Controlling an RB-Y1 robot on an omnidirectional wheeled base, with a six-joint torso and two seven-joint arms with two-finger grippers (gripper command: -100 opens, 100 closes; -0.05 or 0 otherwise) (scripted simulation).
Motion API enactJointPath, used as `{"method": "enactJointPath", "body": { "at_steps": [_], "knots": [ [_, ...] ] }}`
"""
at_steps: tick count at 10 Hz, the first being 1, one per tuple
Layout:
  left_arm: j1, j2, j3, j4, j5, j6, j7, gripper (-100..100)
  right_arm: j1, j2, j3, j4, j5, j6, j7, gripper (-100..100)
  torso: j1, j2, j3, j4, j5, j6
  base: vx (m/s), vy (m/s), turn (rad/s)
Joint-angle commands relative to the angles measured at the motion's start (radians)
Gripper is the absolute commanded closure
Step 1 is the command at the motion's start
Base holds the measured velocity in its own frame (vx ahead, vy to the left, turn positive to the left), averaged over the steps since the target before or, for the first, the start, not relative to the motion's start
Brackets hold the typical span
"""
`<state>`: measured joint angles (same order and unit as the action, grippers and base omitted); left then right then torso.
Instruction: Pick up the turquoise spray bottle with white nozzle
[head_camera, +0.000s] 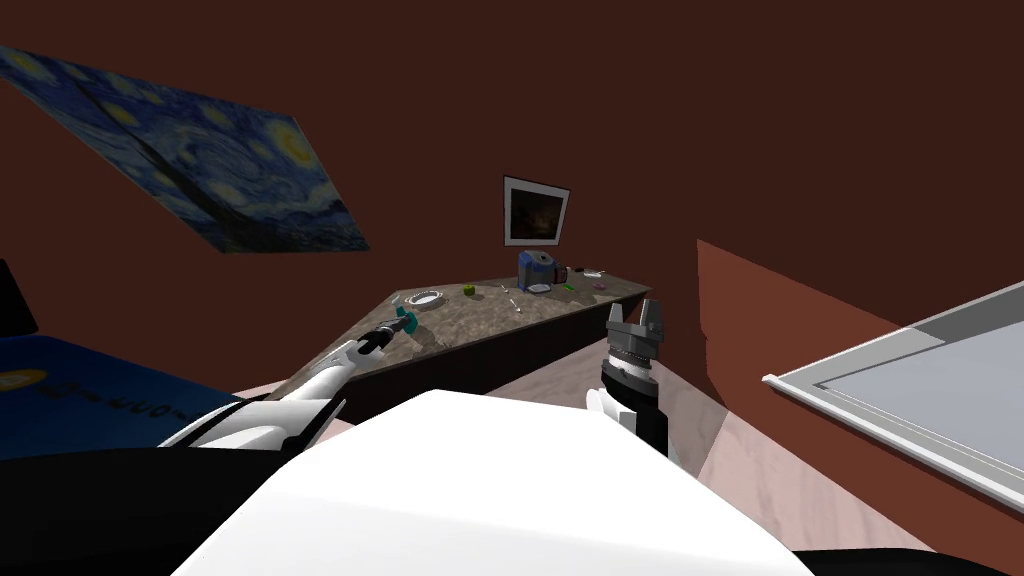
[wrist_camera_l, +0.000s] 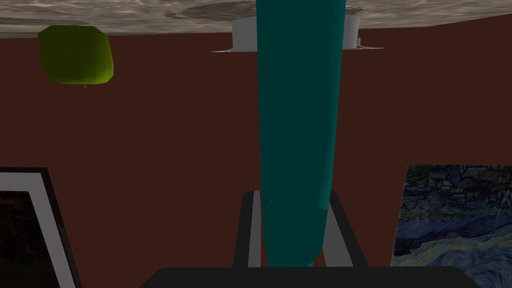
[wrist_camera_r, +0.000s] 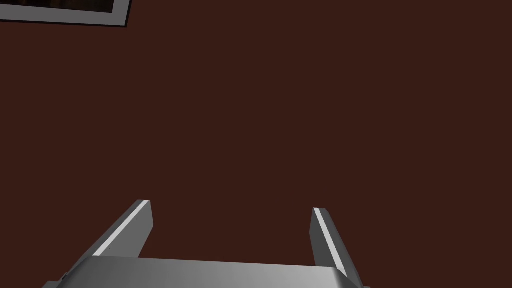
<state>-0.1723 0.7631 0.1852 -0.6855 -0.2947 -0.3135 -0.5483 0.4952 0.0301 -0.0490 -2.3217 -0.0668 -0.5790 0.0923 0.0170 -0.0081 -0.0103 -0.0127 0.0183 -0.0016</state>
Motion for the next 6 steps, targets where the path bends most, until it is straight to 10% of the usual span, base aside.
{"method": "enactJointPath", "body": {
  "at_steps": [1, 6],
  "knots": [
    [0.050, -0.014, 0.009, -0.050, -0.010, 0.031, 0.011, 100, 0.000, 0.000, 0.000, 0.000, 0.000, 0.000, 0.000, 0, 0.000, 0.000, 0.000, 0.000, 0.000, 0.000, 0.025, 0.050, -0.038],
    [0.125, -0.040, 0.028, -0.205, -0.033, 0.077, 0.030, 100, 0.000, 0.000, 0.000, 0.000, 0.000, 0.000, 0.000, 0, 0.005, -0.001, -0.003, -0.004, 0.006, -0.002, 0.012, 0.024, -0.006]
  ]
}}
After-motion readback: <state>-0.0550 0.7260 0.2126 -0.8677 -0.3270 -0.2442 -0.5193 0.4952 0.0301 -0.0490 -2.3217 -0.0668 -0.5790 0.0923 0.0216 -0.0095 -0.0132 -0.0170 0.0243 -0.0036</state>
